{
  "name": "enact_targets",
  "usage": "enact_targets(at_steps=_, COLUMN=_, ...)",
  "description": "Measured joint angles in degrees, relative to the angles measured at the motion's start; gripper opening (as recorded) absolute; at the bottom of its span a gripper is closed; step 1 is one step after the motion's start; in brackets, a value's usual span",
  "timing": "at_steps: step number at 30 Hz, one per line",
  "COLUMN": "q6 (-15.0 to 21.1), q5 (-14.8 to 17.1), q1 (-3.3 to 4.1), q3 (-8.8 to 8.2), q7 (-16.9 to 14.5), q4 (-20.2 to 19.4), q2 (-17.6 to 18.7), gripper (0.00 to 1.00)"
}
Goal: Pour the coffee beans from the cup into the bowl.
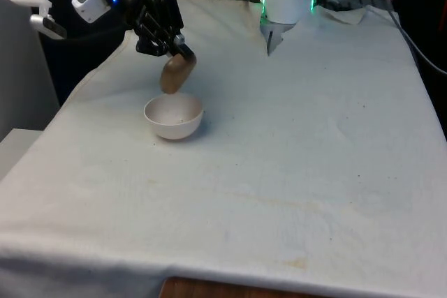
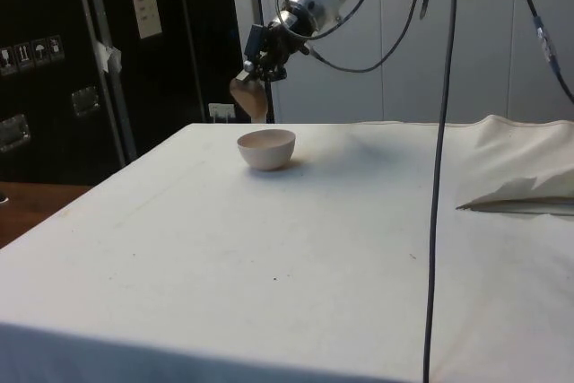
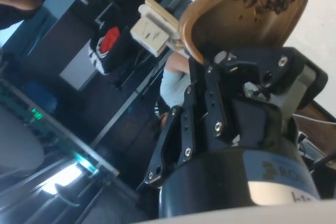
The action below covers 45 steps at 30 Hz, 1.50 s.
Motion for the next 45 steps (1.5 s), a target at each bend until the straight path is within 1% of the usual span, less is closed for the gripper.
enact_targets(at_steps=7, q6=-3.27, q5=3.09, q1=-0.29, q3=-1.43, q7=-0.11, q4=0.46, q2=1.32, gripper=0.0)
enact_targets(at_steps=10, q6=-3.95, q5=3.84, q1=-0.4, q3=-1.78, q7=-0.11, q4=0.63, q2=1.72, gripper=0.0)
enact_targets(at_steps=16, q6=-6.99, q5=6.47, q1=-0.63, q3=-3.09, q7=-0.11, q4=1.26, q2=3.21, gripper=0.0)
enact_targets(at_steps=20, q6=-7.85, q5=7.28, q1=-0.74, q3=-3.38, q7=-0.11, q4=1.32, q2=3.55, gripper=0.0)
enact_targets(at_steps=23, q6=-9.91, q5=8.82, q1=-0.86, q3=-3.9, q7=-0.23, q4=1.2, q2=4.18, gripper=0.0)
enact_targets(at_steps=24, q6=-9.91, q5=8.82, q1=-0.86, q3=-3.9, q7=-0.23, q4=1.2, q2=4.18, gripper=0.0)
enact_targets(at_steps=29, q6=-12.49, q5=10.94, q1=-0.97, q3=-4.47, q7=-1.09, q4=0.0, q2=4.41, gripper=0.0)
enact_targets(at_steps=36, q6=-14.44, q5=12.72, q1=-0.97, q3=-4.93, q7=-1.95, q4=-1.2, q2=4.41, gripper=0.0)
enact_targets(at_steps=42, q6=-16.96, q5=15.64, q1=-1.03, q3=-5.27, q7=-2.64, q4=-3.04, q2=4.47, gripper=0.0)
enact_targets(at_steps=45, q6=-17.48, q5=16.5, q1=-1.09, q3=-5.27, q7=-2.64, q4=-3.32, q2=4.64, gripper=0.0)
